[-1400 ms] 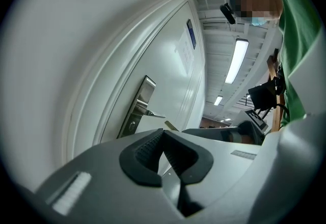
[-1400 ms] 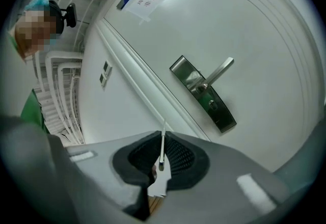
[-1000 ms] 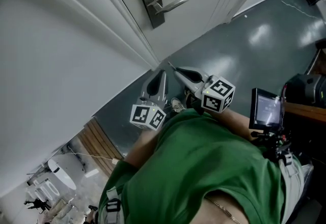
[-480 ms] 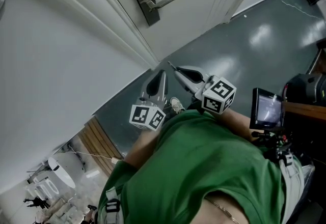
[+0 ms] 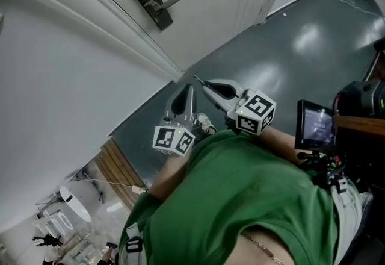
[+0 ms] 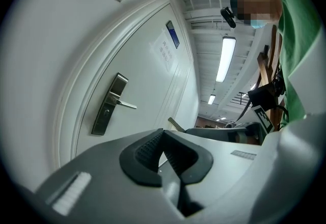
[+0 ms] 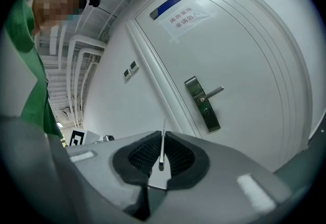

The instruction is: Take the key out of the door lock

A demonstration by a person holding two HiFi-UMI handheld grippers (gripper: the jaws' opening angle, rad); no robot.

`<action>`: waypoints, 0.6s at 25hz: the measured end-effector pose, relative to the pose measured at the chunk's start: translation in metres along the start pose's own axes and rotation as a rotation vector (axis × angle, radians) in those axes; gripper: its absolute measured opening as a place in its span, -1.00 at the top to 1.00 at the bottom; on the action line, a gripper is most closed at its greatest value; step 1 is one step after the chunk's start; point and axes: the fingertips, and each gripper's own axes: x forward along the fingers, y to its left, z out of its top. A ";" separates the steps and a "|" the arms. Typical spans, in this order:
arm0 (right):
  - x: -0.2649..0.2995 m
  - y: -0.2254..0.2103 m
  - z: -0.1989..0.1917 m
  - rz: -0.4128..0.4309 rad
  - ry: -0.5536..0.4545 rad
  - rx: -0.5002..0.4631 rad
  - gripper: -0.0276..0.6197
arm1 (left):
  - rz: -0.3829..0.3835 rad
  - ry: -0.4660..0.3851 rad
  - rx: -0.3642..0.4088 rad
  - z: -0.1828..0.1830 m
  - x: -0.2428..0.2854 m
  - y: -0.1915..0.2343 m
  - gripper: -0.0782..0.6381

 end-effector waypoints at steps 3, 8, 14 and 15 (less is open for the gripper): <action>-0.001 0.000 -0.003 -0.007 0.004 0.001 0.83 | 0.002 0.006 -0.007 -0.003 -0.001 0.001 0.77; -0.011 -0.006 -0.013 -0.013 0.008 -0.005 0.83 | 0.007 0.009 -0.014 -0.016 0.000 -0.003 0.77; -0.021 -0.007 -0.022 -0.011 0.018 -0.021 0.83 | 0.023 0.002 -0.021 -0.026 -0.004 -0.007 0.77; -0.021 -0.006 -0.023 -0.009 0.020 -0.024 0.83 | 0.027 0.001 -0.022 -0.027 -0.005 -0.008 0.77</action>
